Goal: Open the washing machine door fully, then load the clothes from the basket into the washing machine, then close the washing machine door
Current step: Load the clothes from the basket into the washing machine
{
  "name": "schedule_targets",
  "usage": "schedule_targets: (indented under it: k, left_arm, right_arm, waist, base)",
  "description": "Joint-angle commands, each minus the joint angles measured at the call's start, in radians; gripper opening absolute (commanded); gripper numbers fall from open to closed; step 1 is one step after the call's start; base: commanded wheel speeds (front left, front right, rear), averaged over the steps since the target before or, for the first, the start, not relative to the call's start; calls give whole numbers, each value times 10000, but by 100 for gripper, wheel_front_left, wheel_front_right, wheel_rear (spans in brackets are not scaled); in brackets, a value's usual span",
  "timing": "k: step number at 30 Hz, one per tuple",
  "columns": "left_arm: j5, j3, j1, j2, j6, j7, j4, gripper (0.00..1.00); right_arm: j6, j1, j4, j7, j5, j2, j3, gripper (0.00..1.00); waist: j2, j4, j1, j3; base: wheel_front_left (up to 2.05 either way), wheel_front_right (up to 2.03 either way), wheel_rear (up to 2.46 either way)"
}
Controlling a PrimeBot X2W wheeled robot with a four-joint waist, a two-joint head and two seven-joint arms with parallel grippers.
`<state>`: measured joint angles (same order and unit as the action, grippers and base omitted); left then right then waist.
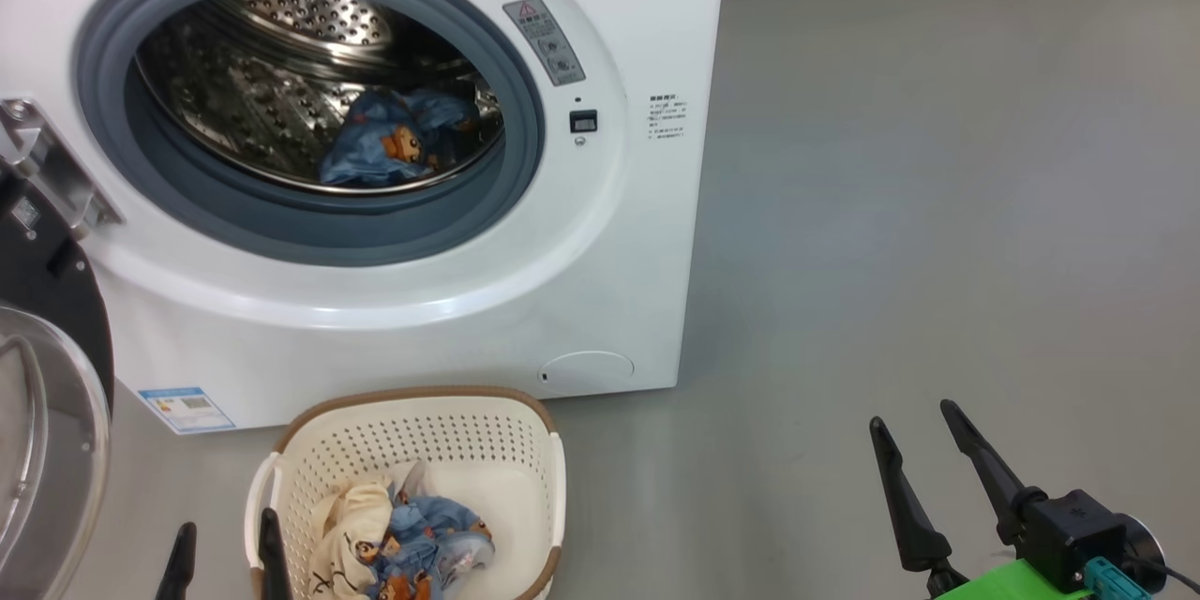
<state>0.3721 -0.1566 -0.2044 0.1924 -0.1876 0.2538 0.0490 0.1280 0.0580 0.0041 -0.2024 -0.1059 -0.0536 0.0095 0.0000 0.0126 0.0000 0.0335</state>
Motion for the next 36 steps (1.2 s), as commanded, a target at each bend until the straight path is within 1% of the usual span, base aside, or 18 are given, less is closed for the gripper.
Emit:
schedule_targets:
  k: [1, 24, 32, 36]
  left_arm:
    - [-53, 308, 155, 162, 96, 79, 160, 100]
    - [-10, 110, 212, 256, 52, -16, 185, 100]
    - [-12, 52, 393, 282, 38, -19, 151, 100]
    - [-3, -19, 647, 295, 86, -39, 14, 100]
  right_arm:
    - [27, -48, -309, 44, 93, -31, 206, 100]
    - [27, 117, -549, 108, 92, 20, 146, 100]
    - [27, 37, -658, 102, 87, 26, 143, 100]
    - [27, -42, -716, 57, 53, 29, 141, 100]
  waist:
    - [0, 18, 0, -147]
    - [0, -87, 0, -179]
    - [0, -185, 0, 98]
    - [0, -257, 0, 410]
  base:
    - [0, 0, 0]
    - [0, 0, 0]
    - [0, 0, 0]
    - [0, 0, 0]
